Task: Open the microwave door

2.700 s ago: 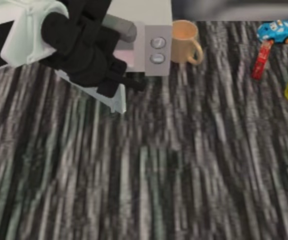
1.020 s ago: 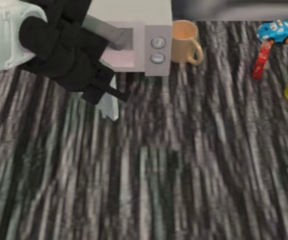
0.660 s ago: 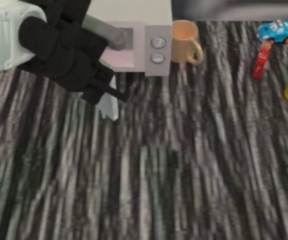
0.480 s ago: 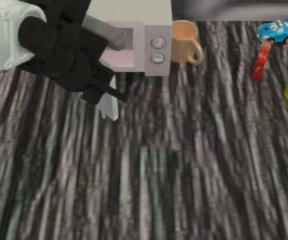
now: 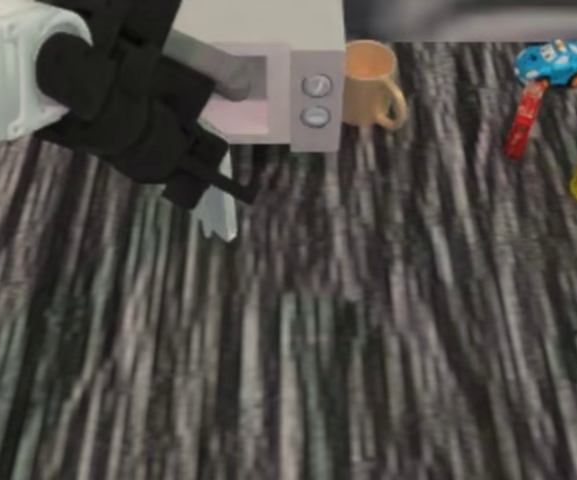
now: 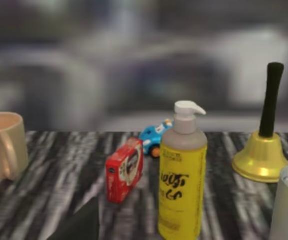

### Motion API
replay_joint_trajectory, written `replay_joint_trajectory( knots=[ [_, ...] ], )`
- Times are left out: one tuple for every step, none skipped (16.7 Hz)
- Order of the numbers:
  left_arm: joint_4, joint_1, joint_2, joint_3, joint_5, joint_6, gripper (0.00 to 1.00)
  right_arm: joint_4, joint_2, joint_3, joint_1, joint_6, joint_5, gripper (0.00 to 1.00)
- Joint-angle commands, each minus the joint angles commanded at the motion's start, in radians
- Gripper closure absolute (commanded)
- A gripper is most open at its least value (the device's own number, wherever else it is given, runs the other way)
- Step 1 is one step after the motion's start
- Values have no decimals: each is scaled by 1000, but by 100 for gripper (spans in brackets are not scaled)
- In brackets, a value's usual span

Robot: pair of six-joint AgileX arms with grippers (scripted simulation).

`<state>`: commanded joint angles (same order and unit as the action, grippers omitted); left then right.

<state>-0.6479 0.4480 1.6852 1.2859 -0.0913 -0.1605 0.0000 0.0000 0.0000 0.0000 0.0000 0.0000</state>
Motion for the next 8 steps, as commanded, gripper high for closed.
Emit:
replay_joint_trajectory(
  knots=[
    [0, 0, 0, 0, 0, 0, 100, 0, 0, 0, 0, 0, 0, 0],
    [0, 0, 0, 0, 0, 0, 100, 0, 0, 0, 0, 0, 0, 0],
    [0, 0, 0, 0, 0, 0, 100, 0, 0, 0, 0, 0, 0, 0],
    [0, 0, 0, 0, 0, 0, 100, 0, 0, 0, 0, 0, 0, 0],
    [0, 0, 0, 0, 0, 0, 100, 0, 0, 0, 0, 0, 0, 0],
    [0, 0, 0, 0, 0, 0, 100, 0, 0, 0, 0, 0, 0, 0],
    [0, 4, 3, -4, -6, 3, 100, 0, 0, 0, 0, 0, 0, 0],
    [0, 2, 2, -4, -7, 0, 100, 0, 0, 0, 0, 0, 0, 0]
  ],
)
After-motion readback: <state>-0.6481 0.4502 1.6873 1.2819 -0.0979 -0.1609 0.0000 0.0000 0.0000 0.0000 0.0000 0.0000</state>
